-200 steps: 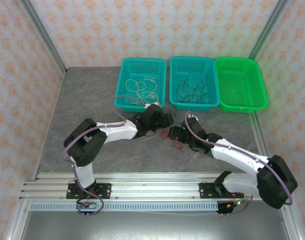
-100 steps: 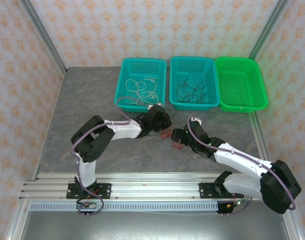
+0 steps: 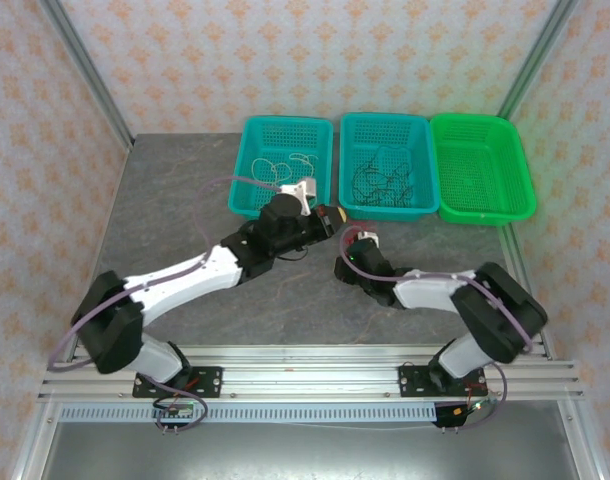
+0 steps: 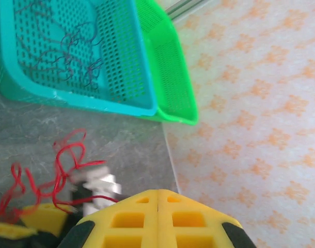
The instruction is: Untangle the cables
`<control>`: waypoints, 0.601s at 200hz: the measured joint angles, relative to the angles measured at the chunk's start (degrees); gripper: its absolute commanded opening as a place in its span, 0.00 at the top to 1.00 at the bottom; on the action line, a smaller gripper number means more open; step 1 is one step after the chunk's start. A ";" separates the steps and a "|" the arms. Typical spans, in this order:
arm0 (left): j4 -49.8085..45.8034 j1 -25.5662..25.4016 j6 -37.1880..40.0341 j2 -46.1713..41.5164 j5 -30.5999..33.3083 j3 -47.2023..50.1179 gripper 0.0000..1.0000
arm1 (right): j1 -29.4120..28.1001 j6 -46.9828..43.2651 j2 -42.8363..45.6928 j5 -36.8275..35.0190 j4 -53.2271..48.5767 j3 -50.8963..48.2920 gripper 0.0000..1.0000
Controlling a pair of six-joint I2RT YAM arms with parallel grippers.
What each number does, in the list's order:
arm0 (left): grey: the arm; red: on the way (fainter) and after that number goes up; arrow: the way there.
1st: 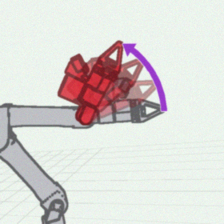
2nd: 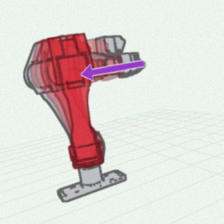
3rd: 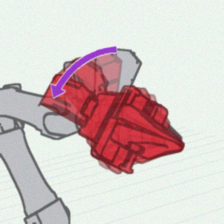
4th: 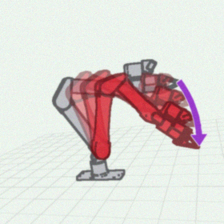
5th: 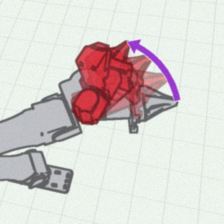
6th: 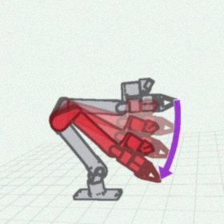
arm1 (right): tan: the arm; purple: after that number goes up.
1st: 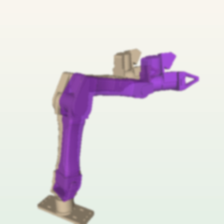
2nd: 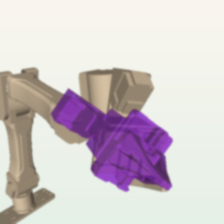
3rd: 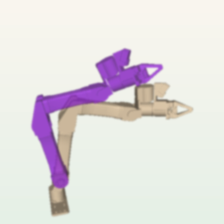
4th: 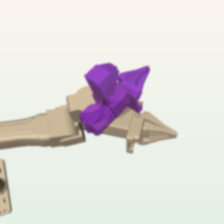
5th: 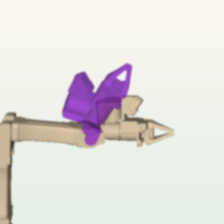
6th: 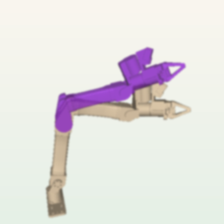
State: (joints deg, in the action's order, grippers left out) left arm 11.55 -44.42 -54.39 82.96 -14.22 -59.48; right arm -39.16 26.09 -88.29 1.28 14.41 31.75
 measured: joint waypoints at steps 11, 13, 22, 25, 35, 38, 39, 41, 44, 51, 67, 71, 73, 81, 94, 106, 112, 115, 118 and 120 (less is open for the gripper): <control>-2.86 0.00 1.29 -3.93 1.25 0.11 1.00 | 0.00 0.66 -2.71 -1.31 1.05 0.79 0.83; -3.39 0.00 1.44 -4.66 1.46 0.11 1.00 | 0.00 0.94 -2.82 -1.70 1.07 0.85 0.84; -6.14 0.00 3.17 -8.57 3.06 0.09 1.00 | 0.09 1.36 -3.17 -1.97 1.60 0.85 0.92; -6.97 0.00 3.58 -9.73 3.61 0.09 1.00 | 0.11 2.19 -3.39 -2.19 1.99 0.85 0.94; -10.08 0.02 5.64 -13.99 5.60 -0.35 1.00 | 0.22 2.75 -4.26 -2.43 3.43 0.79 1.00; -11.04 0.07 6.34 -15.13 6.19 -0.63 1.00 | 0.22 3.67 -4.39 -2.43 4.07 0.72 1.00; -11.26 0.07 6.43 -15.37 6.29 -0.70 1.00 | 0.22 3.80 -4.44 -2.43 4.15 0.70 1.00; -11.87 0.07 6.75 -16.15 6.67 -0.94 1.00 | 0.22 3.48 -4.52 -2.43 4.44 0.63 1.00; -12.74 0.09 7.56 -17.31 7.28 -1.36 1.00 | 0.22 4.33 -4.68 -2.45 5.07 0.44 1.00; -14.82 0.31 9.07 -19.69 8.55 -2.51 1.00 | 0.22 4.81 -4.74 -2.51 6.25 -0.13 1.00; -18.21 1.20 11.96 -23.98 10.91 -5.46 1.00 | 0.22 5.90 -4.72 -2.47 9.03 -1.60 1.00; -18.67 1.57 12.50 -24.79 11.37 -5.99 1.00 | 0.22 6.19 -4.61 -2.38 9.75 -2.01 1.00; -18.88 1.77 12.68 -25.18 11.61 -6.23 1.00 | 0.22 6.29 -4.59 -2.34 10.05 -2.19 1.00; -19.58 2.60 13.66 -26.47 12.22 -6.91 1.00 | 0.31 6.36 -4.44 -1.95 11.23 -2.91 0.95; -20.70 4.00 14.38 -27.47 12.98 -7.08 1.00 | 0.68 6.32 -3.67 -0.07 12.74 -4.13 0.80; -21.77 5.01 14.53 -27.74 13.27 -6.84 1.00 | 0.66 5.64 -2.03 3.10 13.00 -4.87 0.67; -22.05 5.27 14.60 -27.71 13.33 -6.43 1.00 | 0.28 5.31 -0.94 4.74 12.22 -5.09 0.64; -22.18 5.38 14.62 -27.71 13.38 -6.12 1.00 | 0.07 5.31 -0.46 5.51 11.76 -5.16 0.62; -22.21 5.46 14.60 -27.69 13.38 -5.77 1.00 | -0.17 5.09 0.07 6.10 11.21 -5.18 0.60; -22.27 5.46 14.60 -27.67 13.40 -5.44 1.00 | -0.37 4.66 0.48 6.45 10.75 -5.18 0.59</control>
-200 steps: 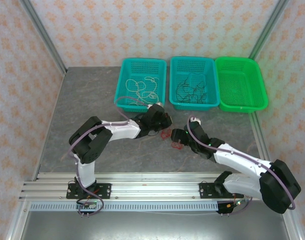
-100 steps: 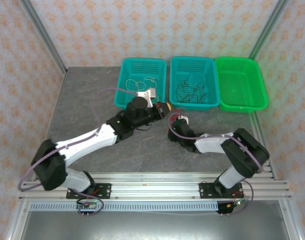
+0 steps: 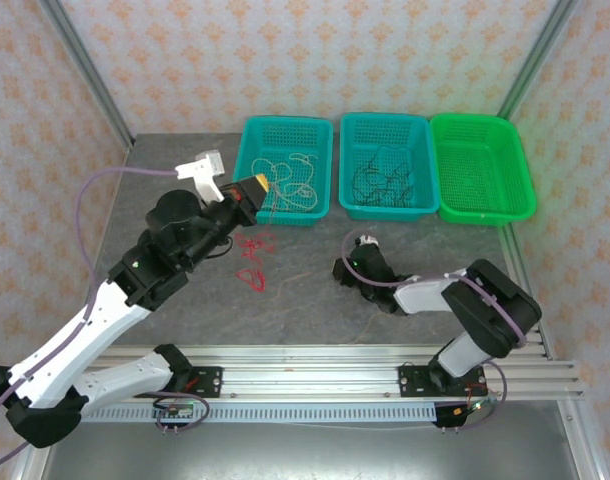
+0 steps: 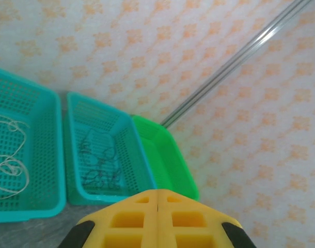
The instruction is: Untangle the cables
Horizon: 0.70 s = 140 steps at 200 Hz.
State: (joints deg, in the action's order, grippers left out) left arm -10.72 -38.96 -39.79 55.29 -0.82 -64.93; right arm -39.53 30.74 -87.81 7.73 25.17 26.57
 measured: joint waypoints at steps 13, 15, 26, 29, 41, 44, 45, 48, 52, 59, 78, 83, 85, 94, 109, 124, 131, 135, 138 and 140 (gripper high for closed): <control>-0.37 0.02 -0.20 0.55 0.00 2.51 1.00 | -1.60 -1.09 2.93 1.55 -2.71 0.07 0.54; -0.52 0.02 -0.20 0.61 0.00 3.04 1.00 | -1.88 -1.22 3.45 1.66 -3.17 0.07 0.54; -1.09 0.02 -0.70 0.74 0.00 5.55 1.00 | -3.13 -1.99 6.58 2.45 -5.14 0.11 0.52; -1.36 0.02 -0.68 0.74 0.00 6.21 1.00 | -3.37 -2.10 7.37 2.64 -5.46 0.11 0.52; -1.95 0.02 -1.27 0.72 0.00 8.59 1.00 | -3.82 -2.49 10.86 3.32 -5.90 0.00 0.49; -1.97 0.02 -1.60 0.74 0.00 9.29 1.00 | -3.82 -2.51 11.72 3.63 -5.84 -0.11 0.48; -1.97 0.02 -1.66 0.74 0.00 9.44 1.00 | -3.82 -2.56 11.89 3.69 -5.77 -0.13 0.47; -1.99 0.02 -1.79 0.74 -0.02 9.97 1.00 | -3.85 -2.75 12.68 3.80 -5.62 -0.24 0.46; -1.90 0.02 -2.25 0.74 -0.02 10.69 1.00 | -3.89 -2.89 13.79 4.22 -5.07 -0.52 0.45; -1.77 0.02 -2.75 0.72 -0.02 11.96 1.00 | -4.02 -3.48 15.37 4.68 -3.65 -1.27 0.43; -0.92 0.02 -4.61 0.74 -0.20 15.82 1.00 | -5.18 -5.11 17.22 6.78 0.63 -3.82 0.40; -0.63 0.02 -5.11 0.83 -0.22 16.83 1.00 | -5.51 -5.55 17.11 7.43 1.29 -4.33 0.39; -0.57 0.02 -5.38 0.92 -0.22 17.25 1.00 | -5.64 -5.70 16.96 7.69 1.49 -4.50 0.38; -0.20 0.02 -6.10 1.31 -0.26 18.71 1.00 | -6.16 -6.56 16.22 8.81 1.90 -4.81 0.37; 0.66 0.02 -7.19 2.05 -0.39 20.68 1.00 | -6.86 -7.69 13.92 10.21 3.50 -4.81 0.34; 1.22 0.02 -7.80 2.62 -0.50 22.01 1.00 | -7.63 -8.26 10.80 10.82 5.92 -4.81 0.32; 1.29 0.02 -8.04 2.69 -0.61 22.43 1.00 | -7.89 -8.48 9.31 10.88 7.19 -4.76 0.31; 1.29 0.02 -8.22 2.71 -0.66 22.60 1.00 | -8.02 -8.57 8.48 10.86 7.78 -4.72 0.31; 1.36 0.02 -8.26 2.71 -0.68 22.71 1.00 | -8.09 -8.55 7.93 10.69 8.02 -4.70 0.31; 1.36 0.02 -8.31 2.71 -0.70 22.73 1.00 | -8.09 -8.59 7.58 10.56 8.26 -4.68 0.31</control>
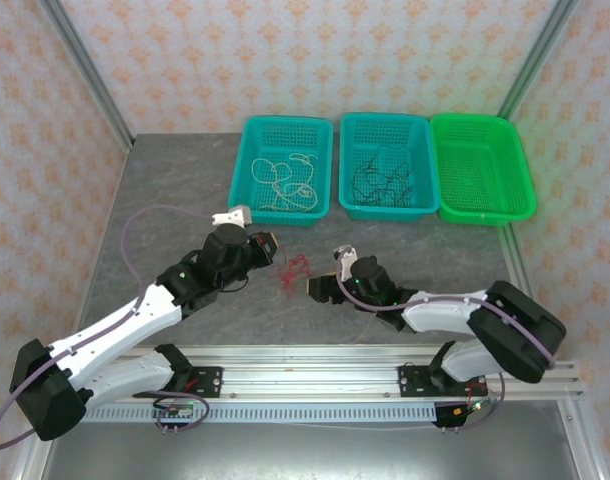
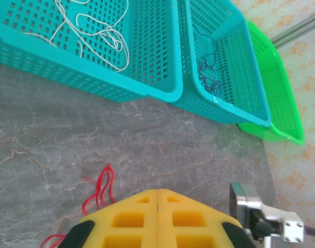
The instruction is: Untangle the cables
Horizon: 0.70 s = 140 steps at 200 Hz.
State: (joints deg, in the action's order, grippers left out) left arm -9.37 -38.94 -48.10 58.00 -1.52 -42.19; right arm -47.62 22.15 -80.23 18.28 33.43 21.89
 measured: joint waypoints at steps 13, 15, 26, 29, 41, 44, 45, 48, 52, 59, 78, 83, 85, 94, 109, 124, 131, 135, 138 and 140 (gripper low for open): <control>0.00 0.00 -0.04 -0.02 -0.13 0.07 1.00 | 0.02 -0.11 -1.55 -1.29 0.74 0.13 0.30; 0.00 0.00 -0.04 -0.04 -0.13 0.07 1.00 | 0.02 -0.24 -1.70 -1.51 0.87 0.13 0.31; -0.02 0.00 -0.02 -0.33 -0.11 0.11 1.00 | 0.02 -1.29 -2.19 -2.78 1.20 0.31 0.30; -0.02 0.00 -0.02 -0.46 -0.11 0.15 1.00 | 0.02 -1.57 -2.23 -3.08 1.27 0.37 0.30; -0.09 0.00 0.04 -1.07 -0.09 0.39 1.00 | 0.02 -4.13 -2.45 -3.76 1.36 0.94 0.30; -0.11 0.00 0.11 -1.31 -0.09 0.48 1.00 | 0.02 -4.96 -2.56 -3.89 1.31 1.20 0.29; -0.11 0.00 0.13 -1.33 -0.09 0.50 1.00 | 0.02 -5.18 -2.58 -3.93 1.29 1.25 0.29; -0.11 0.00 0.13 -1.51 -0.09 0.59 1.00 | 0.02 -5.88 -2.62 -3.93 1.20 1.46 0.29; -0.11 0.00 0.13 -1.70 -0.09 0.70 1.00 | 0.02 -7.26 -2.78 -4.09 0.98 1.90 0.28; -0.11 0.00 0.13 -2.01 -0.09 0.94 1.00 | 0.02 -9.31 -2.93 -4.13 0.59 2.56 0.25; -0.09 0.00 0.15 -2.43 -0.11 1.92 1.00 | 0.00 -16.24 -3.56 -3.82 -0.90 4.76 0.21; -0.11 0.00 0.13 -2.43 -0.13 2.21 1.00 | -0.07 -18.25 -3.89 -3.82 -1.68 5.60 0.21; -0.11 0.00 0.13 -2.43 -0.13 2.34 1.00 | -0.11 -19.02 -4.15 -3.82 -2.08 6.01 0.21; -0.11 0.00 0.13 -2.45 -0.13 3.13 1.00 | -0.33 -22.58 -5.22 -3.91 -4.00 7.96 0.21; -0.28 0.00 0.13 -2.82 -0.11 4.63 1.00 | -0.83 -27.71 -7.30 -4.20 -6.71 11.04 0.21; -0.72 0.00 0.11 -4.20 -0.09 6.54 1.00 | -1.38 -33.14 -9.38 -4.59 -8.96 13.49 0.19; -0.98 0.00 0.11 -5.03 -0.07 7.28 1.00 | -1.55 -35.36 -10.14 -4.76 -10.01 14.32 0.17; -1.16 0.00 0.11 -5.53 -0.04 7.63 1.00 | -1.73 -36.96 -10.64 -4.85 -10.84 14.91 0.17; -1.33 0.00 0.11 -5.97 -0.02 7.89 1.00 | -1.84 -37.94 -11.06 -5.03 -11.39 15.34 0.17; -1.49 0.00 0.11 -6.32 0.02 8.02 1.00 | -1.92 -38.73 -11.34 -5.09 -11.93 15.69 0.17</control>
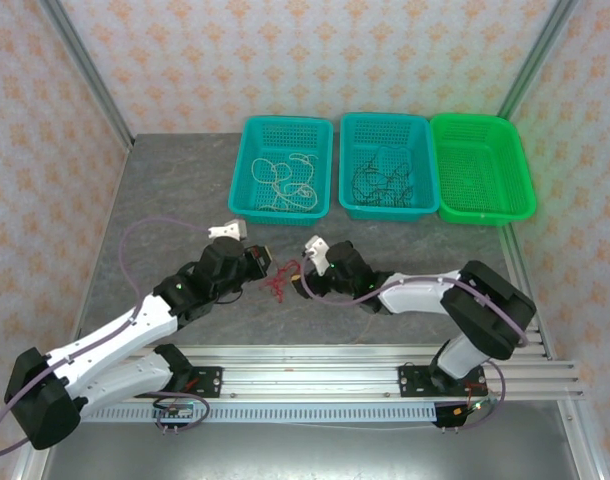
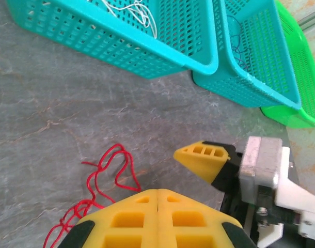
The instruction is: Untangle the cables
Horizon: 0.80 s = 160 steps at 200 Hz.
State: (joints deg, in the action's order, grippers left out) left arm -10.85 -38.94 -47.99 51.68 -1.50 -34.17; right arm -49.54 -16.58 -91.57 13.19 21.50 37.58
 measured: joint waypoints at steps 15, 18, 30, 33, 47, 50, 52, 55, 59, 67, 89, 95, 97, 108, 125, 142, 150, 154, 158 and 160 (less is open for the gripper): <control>-0.94 0.00 0.02 -2.19 0.37 0.61 1.00 | -0.85 -5.55 -1.92 -1.44 -4.76 3.06 0.17; -1.22 0.00 0.04 -2.64 0.46 0.61 1.00 | -1.11 -6.82 -2.43 -1.84 -5.81 3.85 0.17; -1.97 0.00 0.07 -4.09 0.76 0.61 1.00 | -1.90 -10.58 -3.85 -2.99 -9.14 6.64 0.15; -2.10 0.00 0.09 -4.44 0.79 0.61 1.00 | -2.01 -11.34 -4.22 -3.15 -9.81 7.26 0.15; -2.80 0.00 0.35 -5.60 1.27 0.63 1.00 | -2.54 -14.58 -5.86 -3.34 -12.83 10.03 0.15; -2.86 0.00 0.46 -5.75 1.42 0.66 1.00 | -2.58 -15.08 -6.16 -3.37 -13.29 10.49 0.15; -2.89 0.00 0.46 -5.86 1.55 0.68 1.00 | -2.60 -15.34 -6.45 -3.32 -13.62 10.86 0.16; -2.93 0.00 0.50 -5.97 1.64 0.72 1.00 | -2.62 -15.76 -6.75 -3.30 -14.12 11.32 0.16; -2.91 0.00 0.50 -6.14 1.77 0.81 1.00 | -2.62 -16.20 -7.34 -3.28 -14.67 11.93 0.18; -3.08 0.00 0.50 -6.36 2.01 0.96 1.00 | -2.60 -16.79 -8.48 -3.15 -15.41 12.98 0.24; -3.67 0.00 0.57 -6.71 2.03 1.11 1.00 | -2.54 -16.48 -12.35 -1.77 -16.83 15.34 0.59; -3.89 0.00 0.72 -6.95 2.08 1.18 1.00 | -2.62 -16.04 -12.94 -0.87 -17.40 15.98 0.67; -3.96 0.00 0.74 -6.99 2.10 1.22 1.00 | -2.80 -15.85 -13.05 -0.72 -17.66 16.22 0.70; -4.79 0.00 1.14 -7.74 2.36 1.31 1.00 | -3.19 -14.47 -13.66 -0.48 -18.14 17.05 0.79; -6.29 0.00 1.51 -9.57 3.30 1.40 1.00 | -3.21 -12.28 -14.14 0.15 -18.32 17.44 0.89; -7.54 0.02 1.62 -11.96 4.61 1.64 1.00 | -3.23 -9.68 -14.14 -0.59 -17.00 16.94 1.00; -8.59 0.09 1.79 -13.20 5.49 1.68 1.00 | -3.19 -9.16 -14.05 -1.51 -15.78 16.35 1.00; -9.16 0.17 1.99 -13.81 6.03 1.68 1.00 | -3.19 -8.55 -13.97 -1.97 -15.04 15.93 1.00; -9.66 0.28 2.01 -14.36 6.54 1.68 1.00 | -3.19 -8.28 -13.79 -2.36 -14.40 15.47 1.00; -9.97 0.39 2.12 -14.71 6.84 1.68 1.00 | -3.19 -8.07 -13.66 -2.71 -13.99 15.19 1.00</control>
State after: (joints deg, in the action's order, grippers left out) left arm -20.82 -38.54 -45.87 36.97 5.34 -32.49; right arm -52.73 -24.64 -105.23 10.48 7.51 52.77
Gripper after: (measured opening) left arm 0.045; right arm 0.040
